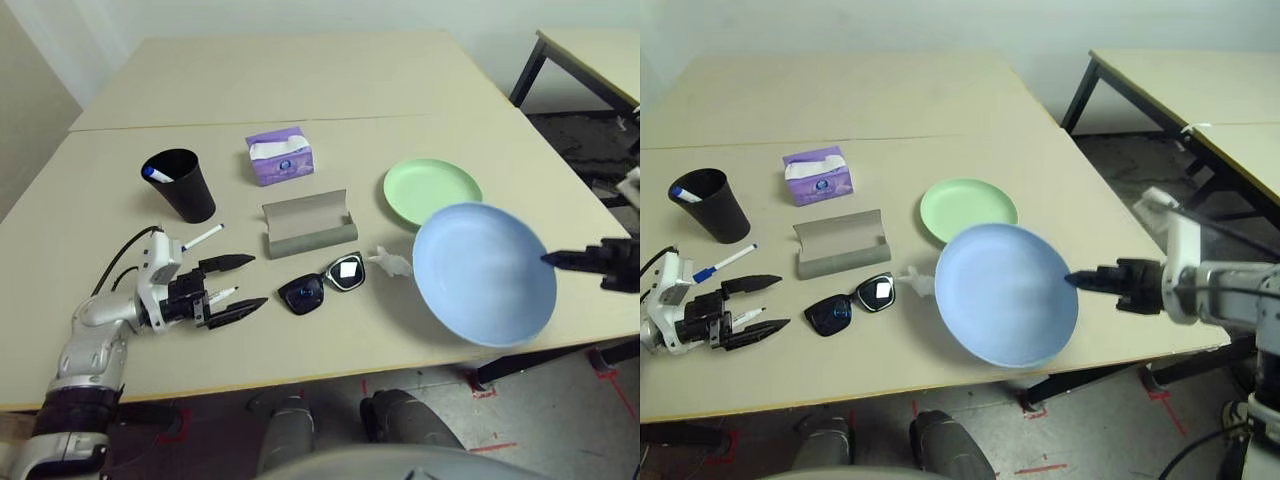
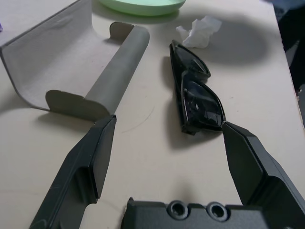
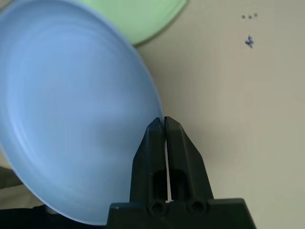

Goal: Organize and tidy the items on the table.

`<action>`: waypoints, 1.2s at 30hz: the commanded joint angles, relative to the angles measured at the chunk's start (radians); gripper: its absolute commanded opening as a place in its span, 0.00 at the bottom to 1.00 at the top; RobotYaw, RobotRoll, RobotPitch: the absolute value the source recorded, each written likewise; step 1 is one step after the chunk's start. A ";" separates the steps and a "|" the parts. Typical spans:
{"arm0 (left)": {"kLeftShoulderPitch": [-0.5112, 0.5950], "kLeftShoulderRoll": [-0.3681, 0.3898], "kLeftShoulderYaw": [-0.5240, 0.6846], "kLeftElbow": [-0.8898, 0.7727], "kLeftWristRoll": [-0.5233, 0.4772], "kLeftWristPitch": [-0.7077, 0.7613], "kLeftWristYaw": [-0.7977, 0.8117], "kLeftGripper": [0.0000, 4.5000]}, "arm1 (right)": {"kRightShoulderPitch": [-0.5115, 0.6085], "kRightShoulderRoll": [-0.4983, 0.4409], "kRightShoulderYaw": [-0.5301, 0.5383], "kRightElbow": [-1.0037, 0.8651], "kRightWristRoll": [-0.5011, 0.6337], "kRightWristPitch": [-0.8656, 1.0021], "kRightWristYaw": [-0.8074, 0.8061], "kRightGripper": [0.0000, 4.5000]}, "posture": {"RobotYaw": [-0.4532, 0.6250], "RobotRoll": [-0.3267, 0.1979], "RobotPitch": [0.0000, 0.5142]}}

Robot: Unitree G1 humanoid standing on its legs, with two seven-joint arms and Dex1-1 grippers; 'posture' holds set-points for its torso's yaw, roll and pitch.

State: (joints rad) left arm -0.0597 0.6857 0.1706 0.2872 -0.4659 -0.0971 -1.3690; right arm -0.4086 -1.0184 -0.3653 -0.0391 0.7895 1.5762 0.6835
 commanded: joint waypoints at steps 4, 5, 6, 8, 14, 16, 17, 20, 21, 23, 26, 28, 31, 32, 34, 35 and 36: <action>0.034 -0.013 -0.005 0.026 0.014 -0.049 -0.011 1.00 | -0.073 0.000 0.060 0.059 -0.016 0.021 -0.003 0.01 | 0.33 0.62 0.22; 0.037 -0.014 -0.006 0.027 0.014 -0.053 -0.012 1.00 | -0.092 0.004 0.066 0.073 -0.021 0.018 -0.007 0.01 | 0.33 0.62 0.22; 0.039 -0.014 -0.007 0.030 0.015 -0.057 -0.014 1.00 | -0.140 0.018 0.076 0.110 -0.034 0.010 -0.018 0.01 | 0.33 0.62 0.22; 0.041 -0.016 -0.009 0.036 0.016 -0.064 -0.015 1.00 | -0.215 0.041 0.091 0.169 -0.056 0.002 -0.033 0.01 | 0.34 0.62 0.22; 0.043 -0.021 -0.012 0.039 0.017 -0.074 -0.014 1.00 | -0.417 0.079 0.213 0.362 -0.153 -0.084 -0.040 0.01 | 0.34 0.62 0.22; 0.044 -0.023 -0.013 0.036 0.017 -0.073 -0.011 1.00 | -0.474 0.094 0.279 0.439 -0.206 -0.148 -0.027 0.01 | 0.34 0.62 0.22; 0.043 -0.024 -0.014 0.035 0.017 -0.073 -0.009 1.00 | -0.502 0.103 0.311 0.481 -0.233 -0.181 -0.016 0.01 | 0.34 0.62 0.23; 0.043 -0.027 -0.014 0.029 0.015 -0.072 -0.002 1.00 | -0.589 0.138 0.393 0.629 -0.320 -0.288 0.017 0.01 | 0.35 0.62 0.23; 0.043 -0.027 -0.013 0.029 0.015 -0.072 0.002 1.00 | -0.620 0.152 0.418 0.683 -0.348 -0.326 0.031 0.01 | 0.35 0.62 0.24; 0.042 -0.027 -0.011 0.028 0.015 -0.074 0.010 1.00 | -0.675 0.179 0.451 0.782 -0.398 -0.389 0.059 0.01 | 0.36 0.62 0.24; 0.048 -0.022 -0.002 0.016 0.007 -0.067 0.021 1.00 | -0.761 0.227 0.483 0.935 -0.473 -0.489 0.095 0.01 | 0.36 0.62 0.24; 0.058 -0.016 0.011 0.004 -0.003 -0.060 0.029 1.00 | -0.808 0.256 0.495 1.022 -0.517 -0.549 0.114 0.01 | 0.37 0.62 0.24; 0.064 -0.012 0.042 0.003 -0.017 -0.054 0.053 1.00 | -0.860 0.293 0.498 1.136 -0.575 -0.634 0.131 0.01 | 0.37 0.62 0.25; 0.065 -0.011 0.053 0.004 -0.022 -0.051 0.061 1.00 | -0.872 0.304 0.498 1.167 -0.593 -0.660 0.135 0.01 | 0.38 0.62 0.25; 0.068 -0.008 0.063 0.005 -0.022 -0.051 0.067 1.00 | -0.889 0.320 0.494 1.212 -0.623 -0.696 0.143 0.01 | 0.38 0.62 0.26; 0.072 -0.007 0.065 0.002 -0.020 -0.052 0.067 1.00 | -0.895 0.329 0.486 1.231 -0.633 -0.711 0.143 0.01 | 0.38 0.62 0.26; 0.077 -0.007 0.067 -0.004 -0.020 -0.052 0.068 1.00 | -0.899 0.337 0.481 1.246 -0.642 -0.723 0.146 0.01 | 0.39 0.62 0.27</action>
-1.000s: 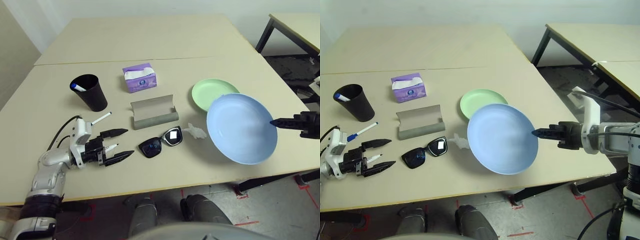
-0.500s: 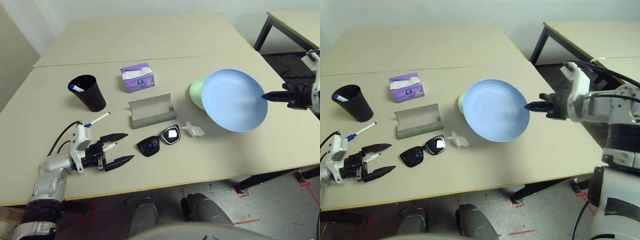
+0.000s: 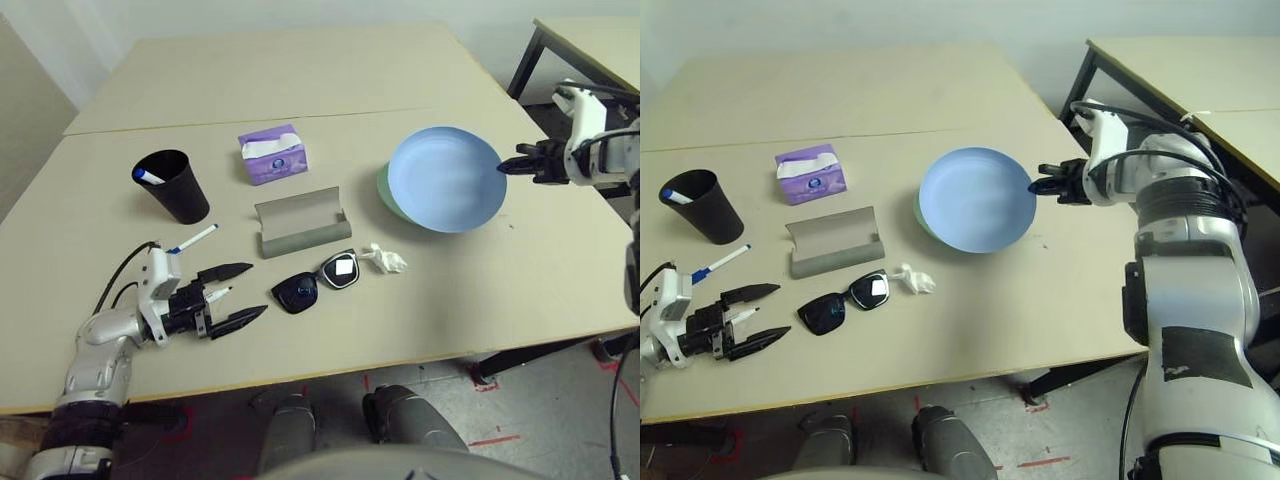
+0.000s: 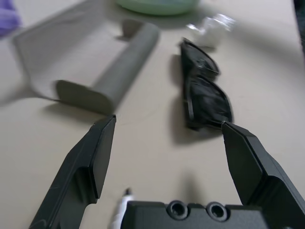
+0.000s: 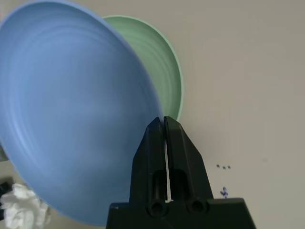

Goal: Organize and tidy the items on the table.

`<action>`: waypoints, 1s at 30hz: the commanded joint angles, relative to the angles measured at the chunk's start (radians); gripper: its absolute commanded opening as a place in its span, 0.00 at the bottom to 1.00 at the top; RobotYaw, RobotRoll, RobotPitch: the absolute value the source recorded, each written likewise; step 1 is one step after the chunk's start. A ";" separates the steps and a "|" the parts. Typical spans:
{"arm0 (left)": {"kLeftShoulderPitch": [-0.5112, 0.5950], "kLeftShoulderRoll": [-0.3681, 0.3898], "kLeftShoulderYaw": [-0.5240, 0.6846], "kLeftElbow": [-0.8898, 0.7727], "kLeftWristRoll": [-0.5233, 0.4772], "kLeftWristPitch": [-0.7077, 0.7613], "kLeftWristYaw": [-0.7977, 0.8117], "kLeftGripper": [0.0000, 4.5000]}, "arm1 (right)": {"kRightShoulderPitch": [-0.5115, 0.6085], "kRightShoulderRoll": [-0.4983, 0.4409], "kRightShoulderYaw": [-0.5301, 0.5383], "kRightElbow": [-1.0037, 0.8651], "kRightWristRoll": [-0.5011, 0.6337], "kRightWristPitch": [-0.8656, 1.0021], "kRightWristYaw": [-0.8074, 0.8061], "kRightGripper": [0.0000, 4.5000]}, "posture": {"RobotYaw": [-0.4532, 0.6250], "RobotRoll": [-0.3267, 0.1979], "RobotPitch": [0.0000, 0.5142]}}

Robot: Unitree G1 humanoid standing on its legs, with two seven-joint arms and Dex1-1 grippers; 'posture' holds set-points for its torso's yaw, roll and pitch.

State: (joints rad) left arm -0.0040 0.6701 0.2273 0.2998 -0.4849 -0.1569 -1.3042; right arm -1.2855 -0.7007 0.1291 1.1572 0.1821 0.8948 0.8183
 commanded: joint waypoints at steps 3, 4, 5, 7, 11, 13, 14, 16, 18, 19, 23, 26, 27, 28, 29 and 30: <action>0.045 0.009 0.014 -0.048 -0.004 0.013 0.010 1.00 | -0.025 0.035 -0.021 0.081 -0.065 -0.083 0.014 0.01 | 0.40 0.62 0.28; 0.053 0.009 0.015 -0.060 -0.005 0.017 0.015 1.00 | -0.027 0.038 -0.027 0.090 -0.071 -0.094 0.012 0.01 | 0.40 0.62 0.28; 0.061 0.008 0.015 -0.075 -0.005 0.022 0.021 1.00 | -0.030 0.040 -0.033 0.098 -0.076 -0.102 0.009 0.01 | 0.40 0.62 0.28; 0.080 0.007 0.015 -0.115 -0.009 0.039 0.038 1.00 | -0.032 0.044 -0.046 0.111 -0.085 -0.119 0.001 0.01 | 0.41 0.62 0.29; 0.114 0.006 0.012 -0.180 -0.013 0.069 0.063 1.00 | -0.044 0.055 -0.075 0.130 -0.101 -0.145 -0.021 0.01 | 0.41 0.62 0.29; 0.126 0.006 0.011 -0.201 -0.015 0.080 0.071 1.00 | -0.051 0.059 -0.090 0.138 -0.107 -0.156 -0.036 0.01 | 0.41 0.62 0.29; 0.132 0.005 0.011 -0.208 -0.016 0.083 0.073 1.00 | -0.053 0.060 -0.095 0.141 -0.112 -0.164 -0.042 0.01 | 0.41 0.62 0.29; 0.141 0.004 0.009 -0.216 -0.016 0.085 0.076 1.00 | -0.056 0.062 -0.109 0.148 -0.120 -0.179 -0.056 0.01 | 0.41 0.62 0.30; 0.145 0.002 0.007 -0.216 -0.016 0.082 0.076 1.00 | -0.059 0.063 -0.124 0.153 -0.125 -0.194 -0.075 0.01 | 0.41 0.62 0.30; 0.145 0.001 0.006 -0.209 -0.015 0.078 0.074 1.00 | -0.061 0.064 -0.132 0.155 -0.127 -0.201 -0.083 0.01 | 0.41 0.62 0.30; 0.139 -0.002 0.008 -0.170 -0.013 0.058 0.058 1.00 | -0.060 0.067 -0.152 0.162 -0.139 -0.219 -0.102 0.01 | 0.41 0.62 0.30; 0.136 -0.004 0.009 -0.142 -0.012 0.040 0.044 1.00 | -0.055 0.072 -0.163 0.165 -0.146 -0.227 -0.110 0.01 | 0.41 0.62 0.30; 0.136 -0.005 0.008 -0.135 -0.011 0.035 0.041 1.00 | -0.054 0.075 -0.168 0.165 -0.148 -0.229 -0.114 0.01 | 0.41 0.62 0.30; 0.137 -0.006 0.007 -0.131 -0.011 0.031 0.038 1.00 | -0.054 0.077 -0.179 0.166 -0.145 -0.233 -0.126 0.01 | 0.41 0.62 0.30; 0.138 -0.007 0.006 -0.129 -0.011 0.027 0.036 1.00 | -0.054 0.080 -0.187 0.167 -0.144 -0.236 -0.134 0.01 | 0.41 0.62 0.30; 0.139 -0.010 0.005 -0.128 -0.011 0.025 0.036 1.00 | -0.054 0.082 -0.194 0.167 -0.144 -0.237 -0.139 0.01 | 0.41 0.62 0.30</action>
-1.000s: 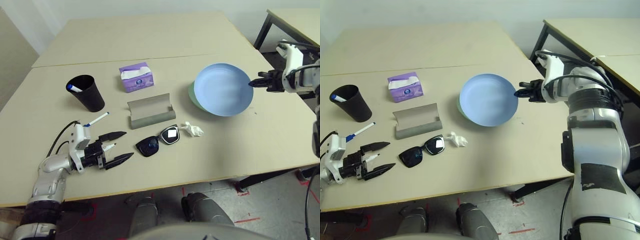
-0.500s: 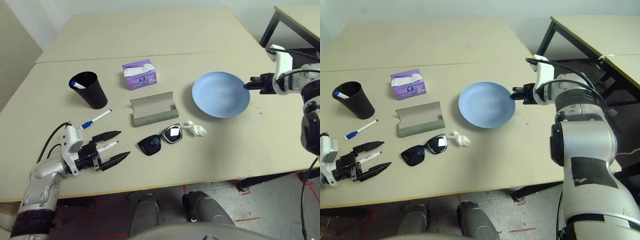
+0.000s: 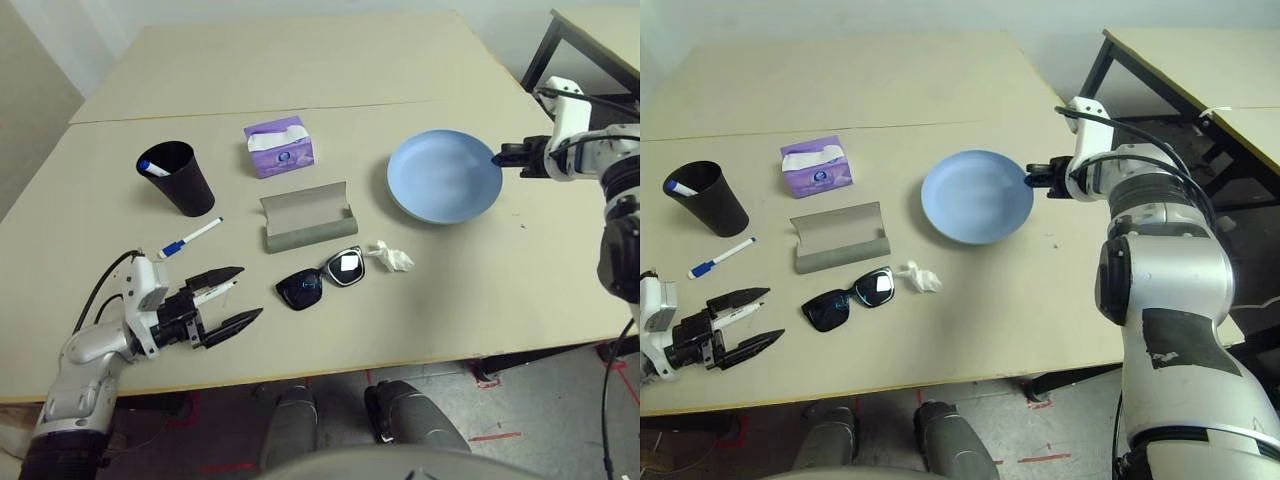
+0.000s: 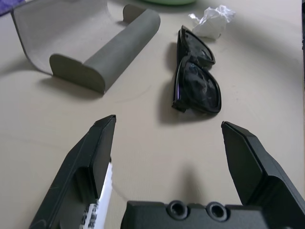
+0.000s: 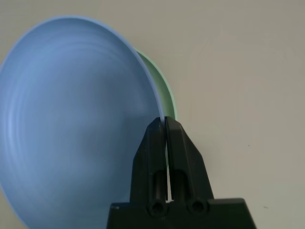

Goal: Organize and tidy the items on the table.

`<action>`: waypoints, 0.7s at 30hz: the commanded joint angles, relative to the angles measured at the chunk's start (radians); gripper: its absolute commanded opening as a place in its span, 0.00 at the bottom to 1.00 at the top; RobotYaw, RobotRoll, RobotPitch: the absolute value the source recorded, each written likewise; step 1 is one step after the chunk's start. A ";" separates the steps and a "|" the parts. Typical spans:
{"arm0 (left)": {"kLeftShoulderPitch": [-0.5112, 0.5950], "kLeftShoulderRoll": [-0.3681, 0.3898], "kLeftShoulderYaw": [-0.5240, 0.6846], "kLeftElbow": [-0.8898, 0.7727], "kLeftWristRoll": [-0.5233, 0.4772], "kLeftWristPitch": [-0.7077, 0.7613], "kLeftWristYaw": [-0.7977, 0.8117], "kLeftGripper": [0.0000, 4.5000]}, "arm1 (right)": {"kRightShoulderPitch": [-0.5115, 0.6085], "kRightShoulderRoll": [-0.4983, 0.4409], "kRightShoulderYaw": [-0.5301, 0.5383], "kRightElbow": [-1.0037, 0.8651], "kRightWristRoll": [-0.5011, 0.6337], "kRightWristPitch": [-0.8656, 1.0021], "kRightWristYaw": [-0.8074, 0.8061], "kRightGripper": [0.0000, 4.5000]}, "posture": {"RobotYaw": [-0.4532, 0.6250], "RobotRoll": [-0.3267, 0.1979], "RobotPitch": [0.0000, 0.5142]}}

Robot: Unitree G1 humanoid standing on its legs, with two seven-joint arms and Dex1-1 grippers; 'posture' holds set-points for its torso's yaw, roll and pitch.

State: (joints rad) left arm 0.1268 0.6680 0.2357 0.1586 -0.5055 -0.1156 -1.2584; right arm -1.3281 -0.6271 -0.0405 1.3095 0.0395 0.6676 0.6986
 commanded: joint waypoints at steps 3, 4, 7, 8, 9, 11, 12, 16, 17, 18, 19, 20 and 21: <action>0.015 -0.014 -0.007 0.003 0.010 -0.016 -0.005 1.00 | -0.009 0.013 -0.033 0.015 -0.007 -0.011 -0.023 0.01 | 0.41 0.62 0.31; 0.017 -0.016 -0.009 -0.004 0.010 -0.014 -0.003 1.00 | -0.006 0.016 -0.034 0.014 -0.010 -0.014 -0.024 0.01 | 0.41 0.62 0.31; 0.020 -0.020 -0.012 -0.019 0.011 -0.008 0.003 1.00 | 0.001 0.019 -0.027 0.014 -0.024 -0.024 -0.017 0.01 | 0.41 0.62 0.31; 0.020 -0.020 -0.013 -0.023 0.011 -0.007 0.005 1.00 | 0.002 0.019 -0.027 0.013 -0.026 -0.026 -0.016 0.11 | 0.41 0.62 0.31; 0.021 -0.021 -0.013 -0.025 0.011 -0.006 0.007 1.00 | 0.003 0.019 -0.028 0.014 -0.028 -0.026 -0.015 0.15 | 0.42 0.62 0.31; 0.022 -0.020 -0.013 -0.027 0.012 -0.006 0.010 1.00 | 0.005 0.015 -0.026 0.013 -0.033 -0.027 -0.007 0.31 | 0.41 0.62 0.31; 0.021 -0.020 -0.013 -0.027 0.012 -0.006 0.011 1.00 | 0.007 0.010 -0.024 0.013 -0.036 -0.028 -0.003 0.38 | 0.41 0.62 0.30; 0.011 -0.017 -0.015 -0.019 0.015 -0.007 0.012 1.00 | 0.007 -0.012 -0.021 0.012 -0.050 -0.024 0.015 0.71 | 0.41 0.62 0.29; 0.006 -0.017 -0.016 -0.015 0.016 -0.007 0.012 1.00 | 0.006 -0.020 -0.017 0.010 -0.056 -0.020 0.026 0.80 | 0.40 0.62 0.29; 0.001 -0.017 -0.017 -0.010 0.018 -0.008 0.012 1.00 | 0.004 -0.032 -0.008 0.007 -0.065 -0.015 0.049 0.89 | 0.40 0.62 0.29; -0.003 -0.017 -0.018 -0.007 0.018 -0.008 0.012 1.00 | 0.002 -0.039 -0.001 0.004 -0.072 -0.012 0.065 0.97 | 0.40 0.62 0.29; -0.009 -0.017 -0.018 -0.003 0.019 -0.008 0.012 1.00 | -0.003 -0.057 0.020 -0.004 -0.085 -0.001 0.118 0.99 | 0.41 0.62 0.30; -0.014 -0.016 -0.018 0.002 0.020 -0.010 0.011 1.00 | -0.009 -0.073 0.039 -0.014 -0.096 0.009 0.168 0.99 | 0.41 0.62 0.30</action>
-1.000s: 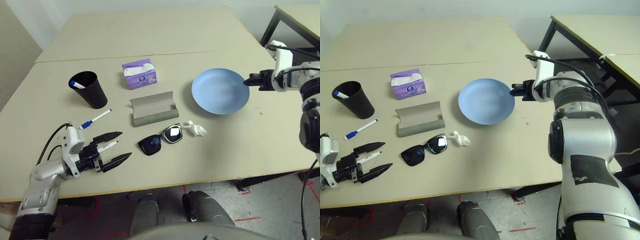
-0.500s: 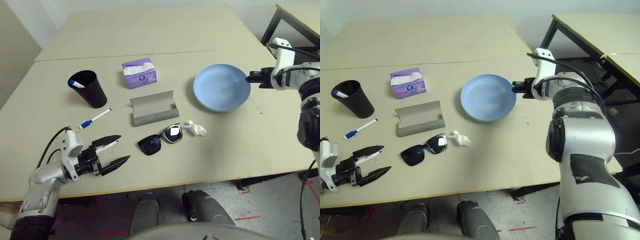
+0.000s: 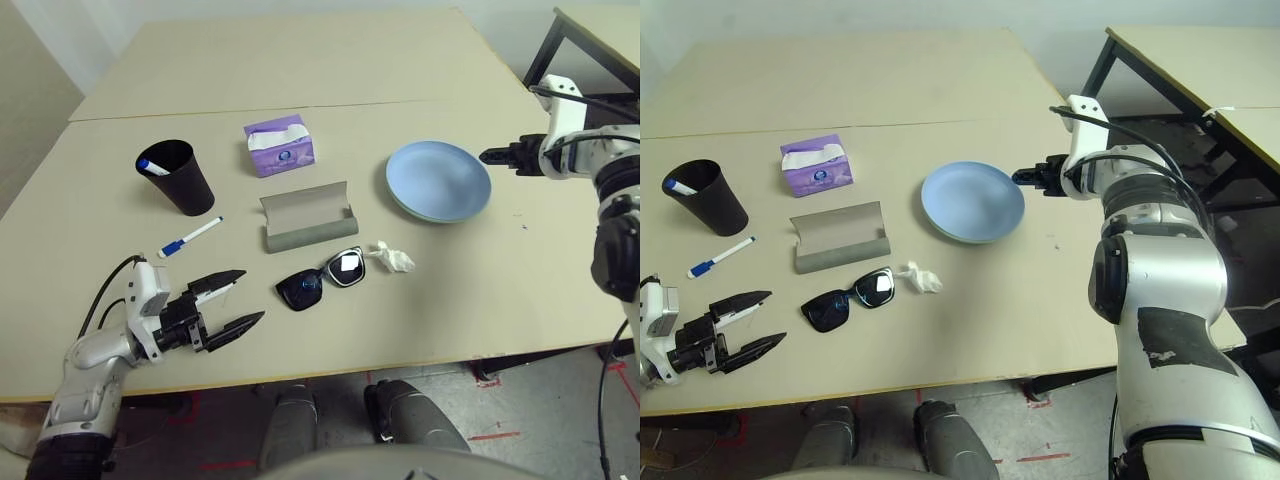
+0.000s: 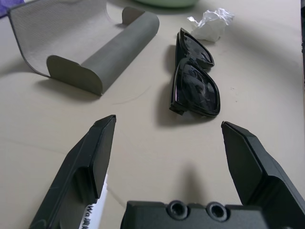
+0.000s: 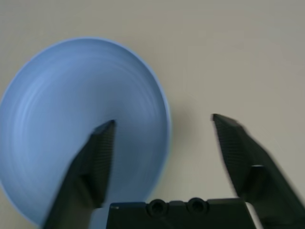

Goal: Organize and tidy the items on the table.

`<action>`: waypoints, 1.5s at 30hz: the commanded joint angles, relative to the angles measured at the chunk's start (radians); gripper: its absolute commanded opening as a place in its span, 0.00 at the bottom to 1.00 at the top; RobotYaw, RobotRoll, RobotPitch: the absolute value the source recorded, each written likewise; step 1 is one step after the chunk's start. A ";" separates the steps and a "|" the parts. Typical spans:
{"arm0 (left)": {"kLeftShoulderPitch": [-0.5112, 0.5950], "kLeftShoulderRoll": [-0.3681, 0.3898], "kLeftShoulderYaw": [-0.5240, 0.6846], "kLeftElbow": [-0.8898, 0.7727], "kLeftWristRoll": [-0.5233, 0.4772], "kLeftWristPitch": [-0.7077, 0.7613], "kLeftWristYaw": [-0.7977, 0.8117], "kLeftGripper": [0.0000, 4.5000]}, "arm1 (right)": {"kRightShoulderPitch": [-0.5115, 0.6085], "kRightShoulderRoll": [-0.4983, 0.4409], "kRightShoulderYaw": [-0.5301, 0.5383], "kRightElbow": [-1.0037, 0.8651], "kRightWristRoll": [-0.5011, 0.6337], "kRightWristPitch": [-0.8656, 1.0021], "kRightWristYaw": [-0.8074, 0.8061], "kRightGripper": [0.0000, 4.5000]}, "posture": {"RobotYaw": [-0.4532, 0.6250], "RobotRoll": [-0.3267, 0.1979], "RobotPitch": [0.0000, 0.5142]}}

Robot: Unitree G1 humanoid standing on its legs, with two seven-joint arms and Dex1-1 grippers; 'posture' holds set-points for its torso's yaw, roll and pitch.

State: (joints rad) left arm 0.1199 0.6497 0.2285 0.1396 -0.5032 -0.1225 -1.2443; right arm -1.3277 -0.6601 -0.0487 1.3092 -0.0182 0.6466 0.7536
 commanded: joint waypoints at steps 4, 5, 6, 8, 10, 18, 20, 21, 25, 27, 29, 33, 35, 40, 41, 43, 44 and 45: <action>-0.031 0.006 -0.002 0.049 0.017 -0.006 -0.004 1.00 | 0.016 -0.135 0.141 -0.138 -0.066 0.078 0.373 0.99 | 0.39 0.62 0.30; -0.036 0.009 0.000 0.056 0.018 -0.007 -0.007 1.00 | 0.056 -0.169 0.159 -0.226 -0.053 0.108 0.441 0.99 | 0.39 0.62 0.31; -0.039 0.011 0.001 0.062 0.018 -0.009 -0.010 1.00 | 0.106 -0.202 0.168 -0.324 -0.035 0.145 0.492 0.99 | 0.38 0.62 0.31; -0.045 0.016 0.001 0.071 0.020 -0.010 -0.016 1.00 | 0.275 -0.283 0.143 -0.622 0.039 0.241 0.556 0.99 | 0.37 0.62 0.32; -0.050 0.022 0.001 0.075 0.021 -0.009 -0.021 1.00 | 0.480 -0.353 0.061 -0.933 0.128 0.332 0.574 0.99 | 0.37 0.62 0.32; -0.067 0.055 0.002 0.062 0.016 0.023 -0.036 1.00 | 1.156 -0.215 -0.288 -1.650 0.320 0.404 0.394 0.99 | 0.35 0.62 0.32; -0.072 0.060 0.003 0.060 0.015 0.030 -0.037 1.00 | 1.236 -0.114 -0.309 -1.735 0.343 0.377 0.316 0.99 | 0.35 0.62 0.32; -0.076 0.061 0.004 0.060 0.015 0.034 -0.036 1.00 | 1.255 -0.074 -0.310 -1.757 0.351 0.364 0.283 0.99 | 0.35 0.62 0.32; -0.085 0.066 0.008 0.056 0.013 0.044 -0.035 1.00 | 1.316 0.019 -0.229 -1.788 0.320 0.184 0.192 0.99 | 0.35 0.62 0.30; -0.084 0.070 0.011 0.052 0.012 0.046 -0.034 1.00 | 1.323 0.026 -0.159 -1.761 0.279 0.059 0.176 0.99 | 0.35 0.62 0.29; -0.085 0.072 0.012 0.049 0.012 0.049 -0.033 1.00 | 1.304 0.032 -0.093 -1.714 0.234 -0.052 0.151 0.99 | 0.36 0.62 0.29; -0.081 0.071 0.026 0.040 0.011 0.049 -0.015 1.00 | 1.262 0.044 0.023 -1.627 0.183 -0.207 0.142 0.99 | 0.37 0.62 0.28; -0.075 0.072 0.035 0.040 0.010 0.047 -0.009 1.00 | 1.246 0.043 0.070 -1.595 0.167 -0.271 0.153 0.99 | 0.38 0.62 0.28; -0.061 0.072 0.047 0.046 0.013 0.038 -0.010 1.00 | 1.193 0.080 0.142 -1.537 0.182 -0.339 0.161 0.99 | 0.39 0.62 0.28; -0.059 0.071 0.048 0.047 0.013 0.036 -0.009 1.00 | 1.184 0.087 0.151 -1.533 0.187 -0.339 0.162 0.99 | 0.39 0.62 0.28; -0.058 0.071 0.050 0.050 0.014 0.033 -0.009 1.00 | 1.167 0.100 0.167 -1.528 0.190 -0.337 0.160 0.99 | 0.39 0.62 0.28; -0.058 0.072 0.050 0.054 0.016 0.031 -0.010 1.00 | 1.159 0.108 0.177 -1.520 0.186 -0.337 0.157 0.99 | 0.39 0.62 0.27; -0.059 0.072 0.050 0.057 0.016 0.030 -0.011 1.00 | 1.151 0.115 0.187 -1.511 0.182 -0.338 0.153 0.99 | 0.39 0.62 0.27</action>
State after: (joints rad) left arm 0.0507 0.7171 0.2704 0.1934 -0.4928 -0.0828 -1.2522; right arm -0.1706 -0.5510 0.1173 -0.2200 0.1616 0.3172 0.9099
